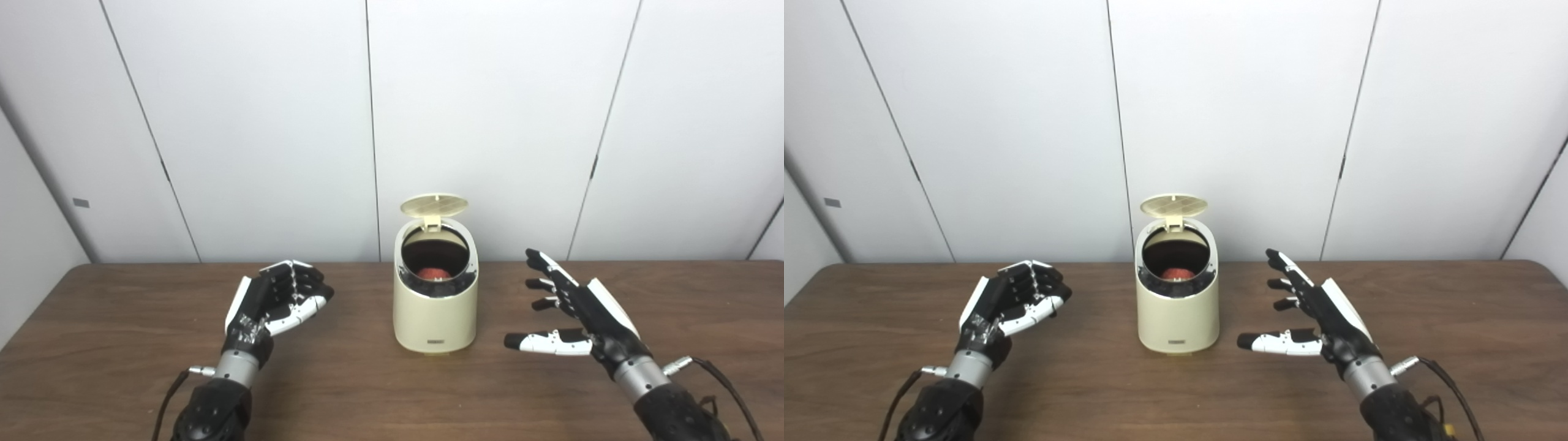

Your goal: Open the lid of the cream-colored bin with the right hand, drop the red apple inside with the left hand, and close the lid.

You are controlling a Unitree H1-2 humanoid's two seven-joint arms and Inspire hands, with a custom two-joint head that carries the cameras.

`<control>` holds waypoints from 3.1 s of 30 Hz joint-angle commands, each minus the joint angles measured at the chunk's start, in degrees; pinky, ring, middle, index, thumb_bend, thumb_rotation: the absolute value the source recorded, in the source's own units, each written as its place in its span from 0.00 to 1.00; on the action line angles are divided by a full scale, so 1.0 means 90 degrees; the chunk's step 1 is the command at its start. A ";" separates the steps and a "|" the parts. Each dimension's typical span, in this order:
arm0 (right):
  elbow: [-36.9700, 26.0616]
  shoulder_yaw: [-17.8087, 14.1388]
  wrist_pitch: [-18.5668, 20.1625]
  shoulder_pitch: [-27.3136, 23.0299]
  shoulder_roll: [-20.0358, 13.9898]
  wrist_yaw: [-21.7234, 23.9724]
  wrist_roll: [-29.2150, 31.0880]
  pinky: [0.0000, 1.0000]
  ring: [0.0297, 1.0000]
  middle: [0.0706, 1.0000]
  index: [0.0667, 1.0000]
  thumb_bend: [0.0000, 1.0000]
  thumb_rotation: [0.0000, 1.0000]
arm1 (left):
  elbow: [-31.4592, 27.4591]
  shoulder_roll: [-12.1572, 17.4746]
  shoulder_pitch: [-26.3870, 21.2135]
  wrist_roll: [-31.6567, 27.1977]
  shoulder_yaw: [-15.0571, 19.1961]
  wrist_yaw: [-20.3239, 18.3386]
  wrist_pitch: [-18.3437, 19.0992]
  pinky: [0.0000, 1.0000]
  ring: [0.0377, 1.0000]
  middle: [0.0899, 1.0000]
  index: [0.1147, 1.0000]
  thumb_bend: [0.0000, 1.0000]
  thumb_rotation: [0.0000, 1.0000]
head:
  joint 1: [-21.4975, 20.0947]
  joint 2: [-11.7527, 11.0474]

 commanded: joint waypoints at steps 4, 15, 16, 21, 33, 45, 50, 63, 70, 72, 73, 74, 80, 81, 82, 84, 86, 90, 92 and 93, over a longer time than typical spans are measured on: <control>-0.0106 -0.0050 -0.0275 -0.0270 -0.0104 -0.0013 0.0051 0.70 0.85 0.94 0.94 0.80 0.34 | -0.0111 0.0007 -0.0100 -0.0055 0.0051 0.0003 -0.0052 0.33 0.48 0.45 0.43 0.52 0.00 | 0.0002 -0.0006; -0.0096 -0.0132 -0.0431 -0.0835 -0.0079 0.0039 0.0313 0.78 0.86 0.92 0.90 0.78 0.32 | -0.0009 0.0036 0.0055 0.0054 0.0017 -0.0028 -0.0134 0.36 0.51 0.45 0.42 0.52 0.00 | -0.0029 -0.0001; -0.0101 -0.0112 -0.0380 -0.0960 -0.0082 0.0069 0.0302 0.79 0.87 0.93 0.89 0.78 0.31 | -0.0009 0.0037 0.0061 0.0045 0.0022 -0.0036 -0.0137 0.36 0.50 0.45 0.43 0.52 0.00 | -0.0029 -0.0001; -0.0224 0.0103 -0.0134 -0.1616 -0.0216 0.0297 -0.0035 0.76 0.87 0.92 0.89 0.73 0.54 | 0.0018 -0.0002 0.0070 0.0033 0.0036 -0.0020 -0.0123 0.36 0.49 0.45 0.43 0.52 0.00 | -0.0057 -0.0013; -0.0144 0.0586 0.0298 -0.2618 -0.0386 0.0643 -0.0808 0.70 0.83 0.87 0.87 0.68 0.64 | 0.0174 -0.0029 0.0111 0.0200 -0.0098 0.0005 -0.0384 0.36 0.48 0.44 0.43 0.52 0.00 | -0.0055 -0.0027; 0.0436 0.0814 0.0249 -0.3155 -0.0310 0.0902 -0.1027 0.80 0.85 0.84 0.81 0.63 0.61 | 0.0218 -0.0026 0.0126 0.0312 -0.0133 0.0025 -0.0523 0.34 0.48 0.44 0.43 0.52 0.00 | -0.0018 -0.0018; 0.0447 0.1037 0.0251 -0.3275 -0.0408 0.1056 -0.1291 0.78 0.85 0.84 0.81 0.62 0.63 | 0.0203 -0.0049 0.0120 0.0333 -0.0124 0.0045 -0.0495 0.34 0.49 0.44 0.44 0.52 0.00 | 0.0001 -0.0002; 0.0281 0.1222 0.0024 -0.3206 -0.0516 0.1387 -0.1332 0.80 0.87 0.81 0.77 0.63 0.61 | 0.0197 -0.0057 0.0081 0.0376 -0.0124 0.0080 -0.0444 0.35 0.48 0.44 0.44 0.52 0.00 | 0.0049 0.0021; 0.0019 0.1334 0.0106 -0.3124 -0.0591 0.1651 -0.1451 0.85 0.93 0.80 0.75 0.65 0.60 | 0.0184 -0.0072 0.0083 0.0367 -0.0113 0.0087 -0.0440 0.36 0.50 0.44 0.43 0.52 0.00 | 0.0060 0.0039; -0.0040 0.1372 0.0066 -0.3091 -0.0616 0.1682 -0.1519 0.84 0.93 0.80 0.74 0.65 0.60 | 0.0186 -0.0082 0.0087 0.0352 -0.0104 0.0090 -0.0431 0.35 0.49 0.44 0.44 0.52 0.00 | 0.0060 0.0039; -0.0065 0.1390 0.0037 -0.3073 -0.0627 0.1685 -0.1553 0.83 0.93 0.79 0.74 0.66 0.59 | 0.0187 -0.0086 0.0090 0.0348 -0.0101 0.0089 -0.0433 0.35 0.49 0.44 0.43 0.52 0.00 | 0.0060 0.0039; -0.0088 0.1411 0.0016 -0.3056 -0.0641 0.1695 -0.1590 0.83 0.93 0.79 0.73 0.66 0.59 | 0.0186 -0.0089 0.0094 0.0365 -0.0102 0.0101 -0.0433 0.35 0.49 0.44 0.43 0.52 0.00 | 0.0060 0.0039; -0.0189 0.1464 0.0006 -0.2977 -0.0689 0.1782 -0.1684 0.80 0.94 0.79 0.71 0.68 0.60 | 0.0167 -0.0064 0.0123 0.0424 -0.0126 0.0100 -0.0499 0.36 0.50 0.45 0.43 0.52 0.00 | 0.0073 0.0070; -0.0193 0.1470 0.0005 -0.2967 -0.0692 0.1789 -0.1706 0.80 0.94 0.79 0.71 0.69 0.60 | 0.0164 -0.0068 0.0122 0.0419 -0.0120 0.0105 -0.0472 0.36 0.51 0.45 0.43 0.52 0.00 | 0.0073 0.0070; -0.0193 0.1474 0.0001 -0.2959 -0.0696 0.1796 -0.1723 0.80 0.94 0.79 0.71 0.69 0.60 | 0.0162 -0.0074 0.0120 0.0417 -0.0113 0.0114 -0.0450 0.36 0.51 0.45 0.43 0.52 0.00 | 0.0073 0.0070; -0.0194 0.1478 -0.0017 -0.2945 -0.0705 0.1814 -0.1744 0.80 0.94 0.79 0.71 0.69 0.61 | 0.0169 -0.0079 0.0116 0.0403 -0.0105 0.0119 -0.0453 0.37 0.51 0.45 0.43 0.52 0.00 | 0.0073 0.0070; -0.0213 0.1488 -0.0036 -0.2934 -0.0722 0.1847 -0.1770 0.81 0.94 0.78 0.71 0.68 0.62 | 0.0151 -0.0087 0.0118 0.0347 -0.0088 0.0100 -0.0425 0.36 0.50 0.45 0.43 0.52 0.00 | 0.0078 0.0110; -0.0301 0.1548 -0.0092 -0.2880 -0.0779 0.1905 -0.1934 0.84 0.93 0.76 0.72 0.67 0.64 | 0.0109 -0.0085 0.0132 0.0358 -0.0088 0.0103 -0.0386 0.36 0.50 0.45 0.43 0.52 0.00 | 0.0080 0.0127; -0.0326 0.1578 -0.0164 -0.2839 -0.0802 0.1914 -0.1997 0.85 0.92 0.74 0.72 0.67 0.63 | 0.0115 -0.0083 0.0137 0.0367 -0.0092 0.0099 -0.0402 0.35 0.50 0.45 0.43 0.52 0.00 | 0.0080 0.0127; -0.0341 0.1586 -0.0183 -0.2808 -0.0803 0.1925 -0.2005 0.85 0.92 0.74 0.72 0.67 0.63 | 0.0123 -0.0089 0.0142 0.0357 -0.0088 0.0099 -0.0405 0.35 0.49 0.44 0.43 0.52 0.00 | 0.0080 0.0127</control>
